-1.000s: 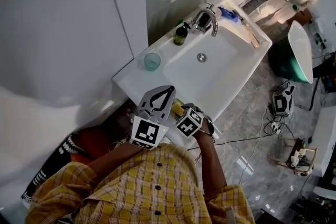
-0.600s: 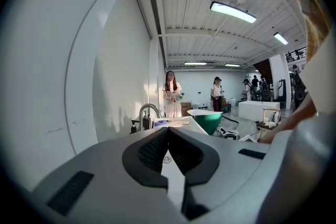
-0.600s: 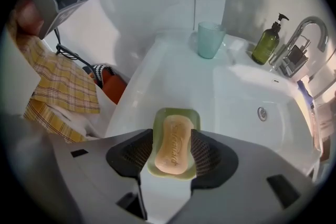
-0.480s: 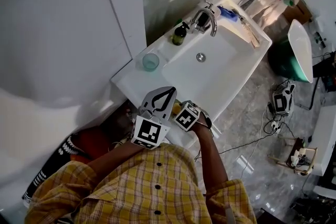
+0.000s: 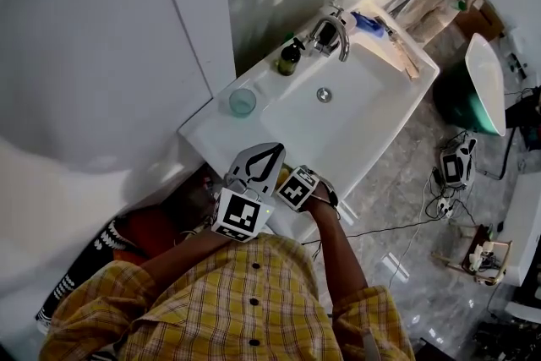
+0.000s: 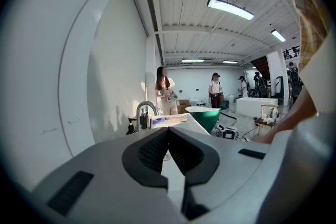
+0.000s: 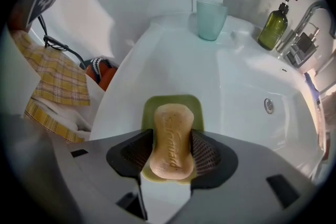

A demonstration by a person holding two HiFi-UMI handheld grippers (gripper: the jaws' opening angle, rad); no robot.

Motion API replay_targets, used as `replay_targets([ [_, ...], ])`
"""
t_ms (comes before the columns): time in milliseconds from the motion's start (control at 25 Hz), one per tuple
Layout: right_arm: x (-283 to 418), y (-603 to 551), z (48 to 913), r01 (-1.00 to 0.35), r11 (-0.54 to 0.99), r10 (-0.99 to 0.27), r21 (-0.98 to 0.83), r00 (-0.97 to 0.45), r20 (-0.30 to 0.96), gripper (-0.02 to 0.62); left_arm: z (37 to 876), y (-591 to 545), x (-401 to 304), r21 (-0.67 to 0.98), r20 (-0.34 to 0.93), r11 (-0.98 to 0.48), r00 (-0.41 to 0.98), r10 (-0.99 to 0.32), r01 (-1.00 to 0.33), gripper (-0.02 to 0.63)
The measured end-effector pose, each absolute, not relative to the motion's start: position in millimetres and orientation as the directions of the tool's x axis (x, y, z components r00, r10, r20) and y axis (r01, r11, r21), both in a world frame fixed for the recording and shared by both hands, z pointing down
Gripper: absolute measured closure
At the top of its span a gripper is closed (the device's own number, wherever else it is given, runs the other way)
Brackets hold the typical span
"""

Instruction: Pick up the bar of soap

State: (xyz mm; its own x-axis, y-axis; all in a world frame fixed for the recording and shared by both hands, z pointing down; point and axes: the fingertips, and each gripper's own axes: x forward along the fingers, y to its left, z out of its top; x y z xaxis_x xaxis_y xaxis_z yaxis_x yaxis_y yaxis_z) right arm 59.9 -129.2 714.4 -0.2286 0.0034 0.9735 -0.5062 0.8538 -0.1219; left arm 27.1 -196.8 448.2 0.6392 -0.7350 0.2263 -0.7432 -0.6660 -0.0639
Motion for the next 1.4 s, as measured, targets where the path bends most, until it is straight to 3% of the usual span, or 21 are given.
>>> replay_targets([
  [280,61.7,-131.6,717.3,-0.472,0.875,0.031,-0.106,-0.165,0.986,0.377,451.6,-200.5,28.3,-0.06,0.235,-0.66,0.632,-0.738,-0.749,0.598],
  [960,65.1,-134.5,714.6,-0.491,0.866,0.01,-0.093,-0.169,0.986,0.382,448.4,-202.7,20.7,-0.055,0.25,-0.649,0.619,-0.744,-0.758,0.598],
  [1240,65.8,-144.5,694.2,-0.575,0.809,-0.043,-0.123,-0.266,0.963,0.382,449.8,-203.0,18.7,-0.05,0.251,-0.645,0.615,-0.747,-0.763,0.598],
  [1400,66.4,-152.3,673.9,-0.642,0.757,-0.136,-0.127,-0.344,0.929,0.382,448.9,-203.8,19.8,-0.051,0.249,-0.643,0.614,-0.749,-0.764,0.598],
])
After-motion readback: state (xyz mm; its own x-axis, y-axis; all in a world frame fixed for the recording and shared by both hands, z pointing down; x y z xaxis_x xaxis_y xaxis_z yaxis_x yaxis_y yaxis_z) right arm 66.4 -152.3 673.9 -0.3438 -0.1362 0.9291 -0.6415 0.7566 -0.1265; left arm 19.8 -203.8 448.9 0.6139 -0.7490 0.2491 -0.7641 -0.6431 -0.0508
